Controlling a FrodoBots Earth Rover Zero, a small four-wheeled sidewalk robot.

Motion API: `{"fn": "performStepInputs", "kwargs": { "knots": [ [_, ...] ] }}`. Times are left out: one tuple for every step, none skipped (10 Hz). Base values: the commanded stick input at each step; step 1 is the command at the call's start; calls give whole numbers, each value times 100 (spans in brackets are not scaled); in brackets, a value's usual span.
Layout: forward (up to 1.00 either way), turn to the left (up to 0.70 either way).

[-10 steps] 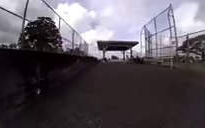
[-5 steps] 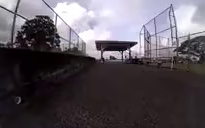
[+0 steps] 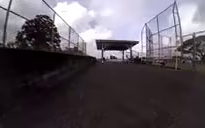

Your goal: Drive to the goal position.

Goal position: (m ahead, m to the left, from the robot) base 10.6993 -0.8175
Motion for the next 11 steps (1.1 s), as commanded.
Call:
{"fn": "performStepInputs", "kwargs": {
  "knots": [
    [85,0],
    [85,0],
    [85,0],
    [85,0],
    [85,-8],
    [85,-25],
    [85,-33],
    [85,-33],
    [85,0],
    [85,0],
    [85,0]
  ]
}}
